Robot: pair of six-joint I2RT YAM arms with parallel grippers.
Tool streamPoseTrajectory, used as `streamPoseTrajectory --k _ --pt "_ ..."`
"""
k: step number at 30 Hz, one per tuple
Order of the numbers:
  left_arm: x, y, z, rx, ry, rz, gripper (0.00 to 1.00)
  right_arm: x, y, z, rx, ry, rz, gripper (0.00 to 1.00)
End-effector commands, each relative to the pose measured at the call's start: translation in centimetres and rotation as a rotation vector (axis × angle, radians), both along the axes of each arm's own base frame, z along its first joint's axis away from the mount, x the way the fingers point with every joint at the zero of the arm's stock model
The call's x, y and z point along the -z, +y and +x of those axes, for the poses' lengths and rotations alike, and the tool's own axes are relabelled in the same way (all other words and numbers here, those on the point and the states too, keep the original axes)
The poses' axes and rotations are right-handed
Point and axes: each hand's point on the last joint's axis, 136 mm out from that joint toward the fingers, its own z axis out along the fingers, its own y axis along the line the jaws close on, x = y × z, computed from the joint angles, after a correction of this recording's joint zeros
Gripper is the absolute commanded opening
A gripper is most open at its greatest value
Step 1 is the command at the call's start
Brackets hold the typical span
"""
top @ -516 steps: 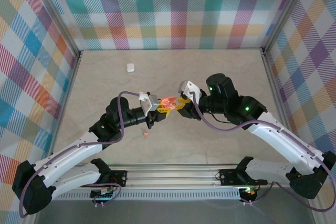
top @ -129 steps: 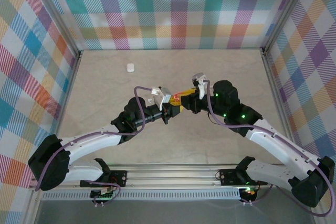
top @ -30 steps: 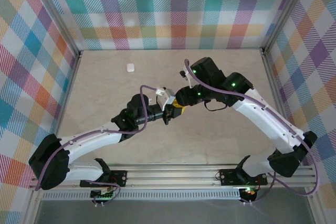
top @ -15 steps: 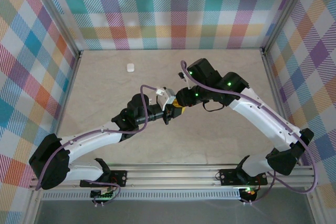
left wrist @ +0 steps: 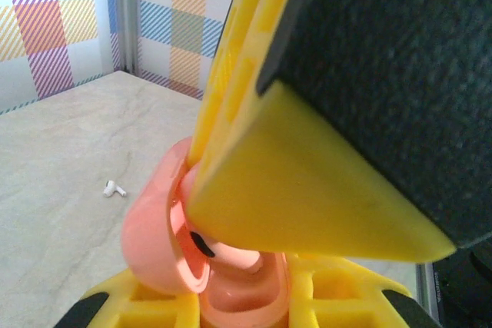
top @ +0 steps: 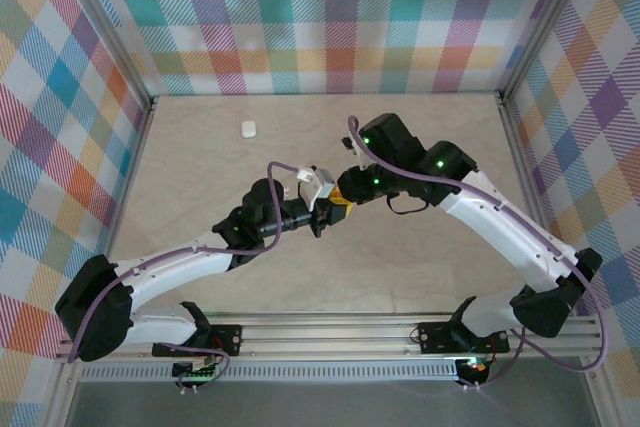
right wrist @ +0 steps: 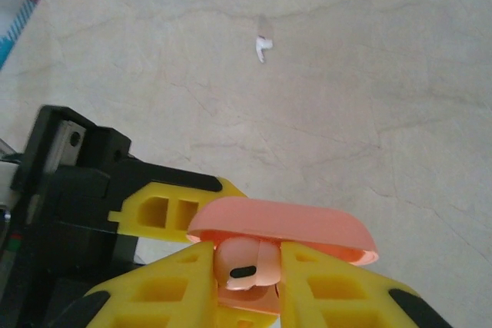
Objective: Insert wireless bluetooth earbuds into charging case
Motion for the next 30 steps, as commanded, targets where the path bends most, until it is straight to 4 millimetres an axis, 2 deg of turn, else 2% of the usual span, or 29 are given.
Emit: streamPoseTrajectory --k 1,16,30 --pt "-2.1 -0.4 -0.5 0.023 -0.052 -0.045 0.0 -2.1 0.5 -0.1 0.012 -0.06 0.111 0.23" --pt "-3.5 -0.1 -0.8 0.019 -0.083 -0.124 0.0 -4.9 0.6 -1.0 0.008 -0.222 0.402 0.23" --pt "-3.8 0.0 -1.1 0.028 -0.095 -0.155 0.0 -4.4 0.2 -0.9 0.013 -0.269 0.41 0.23"
